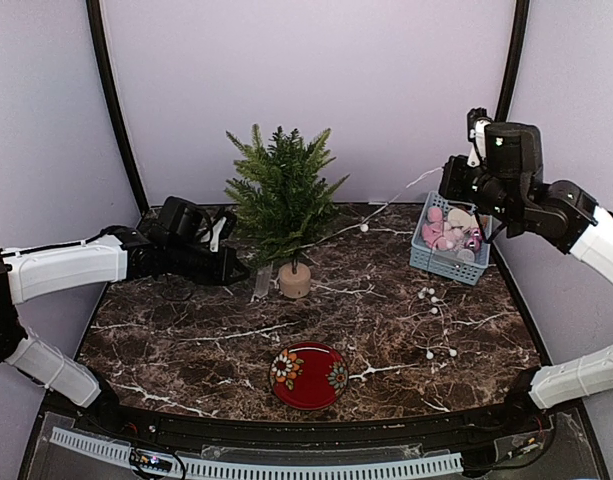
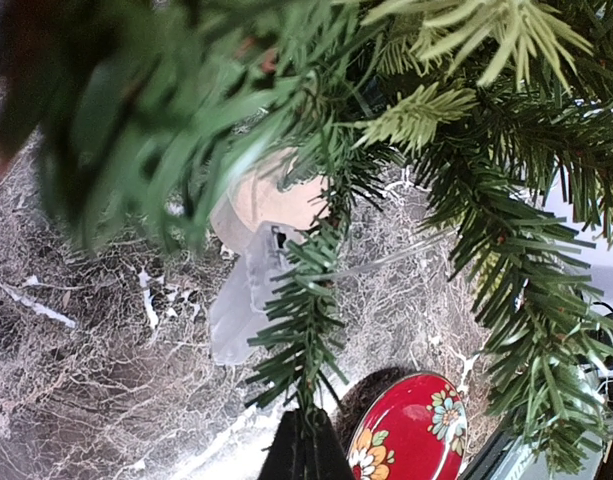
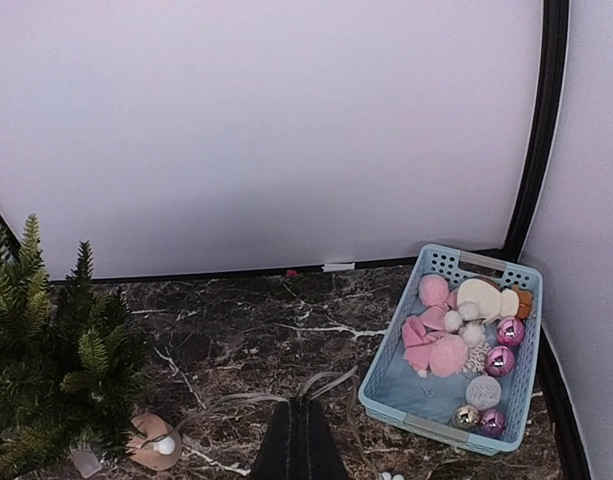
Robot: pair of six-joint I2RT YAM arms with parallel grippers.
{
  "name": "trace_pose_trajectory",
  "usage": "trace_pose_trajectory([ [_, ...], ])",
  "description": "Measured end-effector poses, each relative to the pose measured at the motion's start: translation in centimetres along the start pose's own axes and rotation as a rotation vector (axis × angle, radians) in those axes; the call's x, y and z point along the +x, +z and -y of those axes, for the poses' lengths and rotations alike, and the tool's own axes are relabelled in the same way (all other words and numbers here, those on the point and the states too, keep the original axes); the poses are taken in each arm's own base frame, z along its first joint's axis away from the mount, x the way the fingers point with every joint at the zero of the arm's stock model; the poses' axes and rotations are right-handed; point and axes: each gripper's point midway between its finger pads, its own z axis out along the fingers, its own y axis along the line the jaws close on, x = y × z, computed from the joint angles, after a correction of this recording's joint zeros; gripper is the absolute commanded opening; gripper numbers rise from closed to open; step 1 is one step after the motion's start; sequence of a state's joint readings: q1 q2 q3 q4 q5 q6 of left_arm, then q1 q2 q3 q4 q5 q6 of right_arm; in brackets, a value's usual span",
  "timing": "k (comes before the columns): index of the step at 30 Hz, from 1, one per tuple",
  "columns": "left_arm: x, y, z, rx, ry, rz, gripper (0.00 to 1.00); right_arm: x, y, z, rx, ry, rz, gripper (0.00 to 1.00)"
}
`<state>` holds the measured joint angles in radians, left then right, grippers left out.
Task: Decorate the small christmas tree
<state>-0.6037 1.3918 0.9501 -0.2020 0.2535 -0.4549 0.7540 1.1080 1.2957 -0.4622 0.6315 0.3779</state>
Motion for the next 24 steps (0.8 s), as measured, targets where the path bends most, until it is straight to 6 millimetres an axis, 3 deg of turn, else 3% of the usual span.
trace_pose_trajectory([
  [14,-0.3,-0.2,-0.9,-0.023,0.042,-0.005,0.0,1.4,5.3,0.1,0.018,0.011,-0.04,0.0],
  [18,-1.5,-0.3,-1.6,-0.035,0.082,0.007,0.0,3.9,6.9,-0.3,0.01,-0.01,-0.094,0.0],
  [24,-3.9,-0.6,-3.2,-0.044,0.141,0.039,0.0,10.1,8.1,-0.3,-0.014,-0.03,-0.231,0.0],
])
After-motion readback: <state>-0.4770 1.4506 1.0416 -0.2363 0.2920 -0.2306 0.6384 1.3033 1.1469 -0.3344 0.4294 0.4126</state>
